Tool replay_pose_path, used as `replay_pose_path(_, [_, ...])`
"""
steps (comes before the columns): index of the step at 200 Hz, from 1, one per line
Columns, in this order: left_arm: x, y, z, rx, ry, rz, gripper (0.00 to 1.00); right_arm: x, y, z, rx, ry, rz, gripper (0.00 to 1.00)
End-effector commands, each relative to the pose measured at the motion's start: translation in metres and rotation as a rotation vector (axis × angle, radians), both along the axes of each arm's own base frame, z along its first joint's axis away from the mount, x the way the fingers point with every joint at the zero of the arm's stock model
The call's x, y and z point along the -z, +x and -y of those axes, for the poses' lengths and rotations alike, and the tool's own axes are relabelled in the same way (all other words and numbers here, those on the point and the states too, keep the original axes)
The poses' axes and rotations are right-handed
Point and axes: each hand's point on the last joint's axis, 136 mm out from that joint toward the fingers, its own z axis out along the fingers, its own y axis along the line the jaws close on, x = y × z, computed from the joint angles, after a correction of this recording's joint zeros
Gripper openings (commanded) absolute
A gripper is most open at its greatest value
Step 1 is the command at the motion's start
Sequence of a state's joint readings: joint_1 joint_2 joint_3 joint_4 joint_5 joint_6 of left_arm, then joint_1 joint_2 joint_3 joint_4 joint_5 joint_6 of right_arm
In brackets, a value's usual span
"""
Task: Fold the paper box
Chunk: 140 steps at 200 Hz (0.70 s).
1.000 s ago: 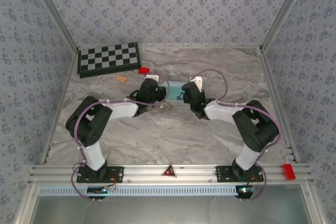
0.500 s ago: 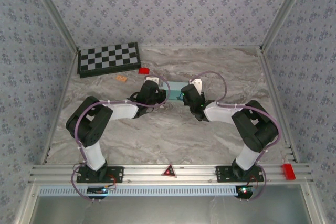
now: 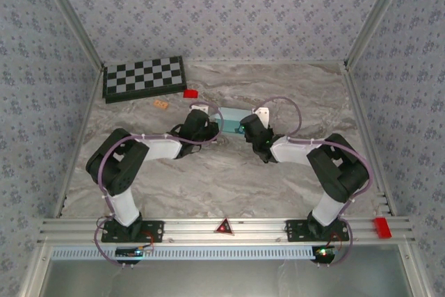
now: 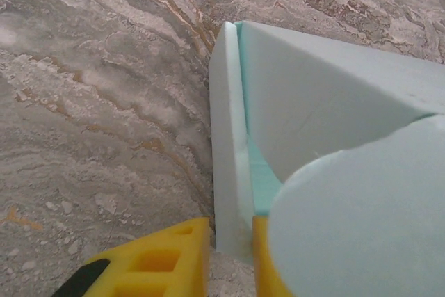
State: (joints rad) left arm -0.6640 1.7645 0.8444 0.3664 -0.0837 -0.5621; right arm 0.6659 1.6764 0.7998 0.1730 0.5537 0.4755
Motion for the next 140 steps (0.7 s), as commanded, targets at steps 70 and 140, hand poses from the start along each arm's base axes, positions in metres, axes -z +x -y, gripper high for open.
replay_pose_path(70, [-0.023, -0.011, -0.027, -0.041, 0.085, 0.052, 0.33, -0.016, -0.02, 0.011, -0.013, -0.028, 0.005, 0.44])
replay_pose_path(140, [-0.032, -0.006, -0.072, -0.187, 0.253, 0.063, 0.39, -0.022, -0.041, 0.029, -0.005, -0.12, -0.012, 0.46])
